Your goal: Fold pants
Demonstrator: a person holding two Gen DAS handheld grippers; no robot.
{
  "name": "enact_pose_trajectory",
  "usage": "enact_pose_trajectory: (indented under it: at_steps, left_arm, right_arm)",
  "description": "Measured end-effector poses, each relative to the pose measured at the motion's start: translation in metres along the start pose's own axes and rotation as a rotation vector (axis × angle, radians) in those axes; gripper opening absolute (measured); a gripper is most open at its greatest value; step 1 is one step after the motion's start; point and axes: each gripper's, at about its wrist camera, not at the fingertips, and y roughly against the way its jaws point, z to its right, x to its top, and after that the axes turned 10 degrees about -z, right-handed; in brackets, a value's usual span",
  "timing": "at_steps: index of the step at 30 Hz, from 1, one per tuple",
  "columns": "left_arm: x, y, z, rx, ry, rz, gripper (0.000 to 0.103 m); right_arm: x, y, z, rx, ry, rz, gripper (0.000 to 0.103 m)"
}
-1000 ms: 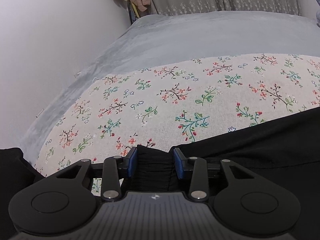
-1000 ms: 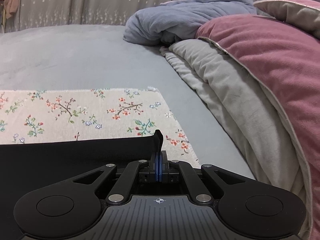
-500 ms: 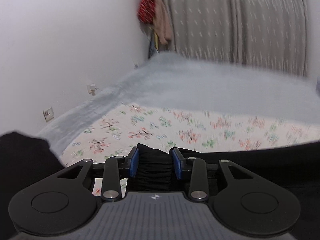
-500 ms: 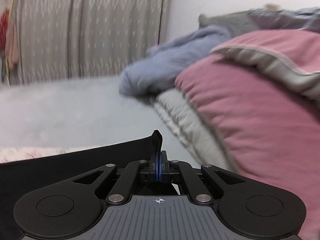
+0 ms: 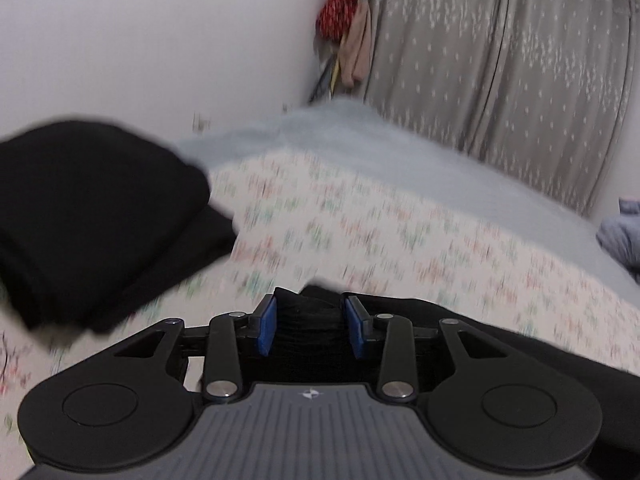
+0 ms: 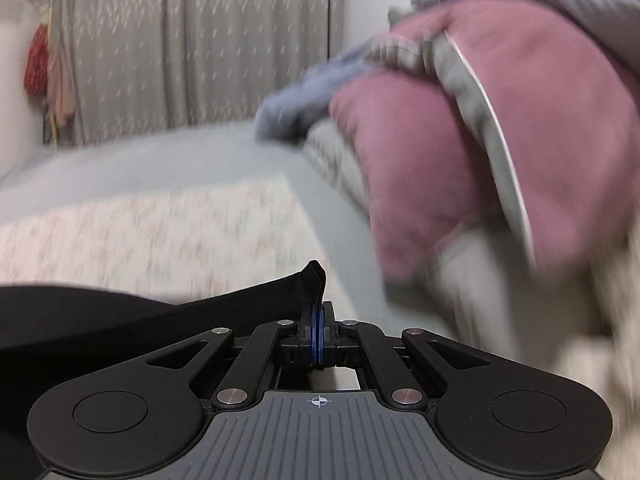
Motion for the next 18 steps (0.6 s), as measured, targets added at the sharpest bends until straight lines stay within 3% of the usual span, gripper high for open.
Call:
enact_pose_trajectory:
  at_steps: [3,5,8,11,13,14,16,18]
  left_arm:
    - [-0.009,-0.001,-0.015,-0.029,0.026,-0.09,0.053]
    - [-0.016,0.011,-0.024,-0.046,0.046,-0.099,0.061]
    - [-0.023,0.032,-0.044,-0.071,0.112,-0.108,0.081]
    - [-0.025,0.044,-0.072,-0.072,0.238,-0.126,0.085]
    - [-0.03,0.054,-0.097,-0.13,0.408,-0.131,0.085]
    - [-0.032,0.059,-0.108,-0.166,0.494,-0.129,0.084]
    - [-0.034,0.07,-0.114,-0.229,0.571,-0.105,0.084]
    - [-0.028,0.073,-0.096,-0.264,0.523,-0.12,0.085]
  right_arm:
    - [-0.032,0.002,0.007,0.02,0.018,-0.109,0.0]
    - [-0.046,0.002,0.008,0.012,0.027,-0.162,0.0]
    - [-0.057,0.009,0.013,0.023,-0.012,-0.18,0.001]
    - [-0.06,0.021,0.017,-0.002,-0.096,-0.195,0.017]
    - [-0.065,0.027,0.024,-0.034,-0.161,-0.215,0.046]
    - [-0.067,0.032,0.027,-0.054,-0.199,-0.218,0.053]
    - [-0.075,0.044,0.036,-0.042,-0.265,-0.203,0.055]
    - [-0.081,0.055,0.036,0.008,-0.308,-0.184,0.056]
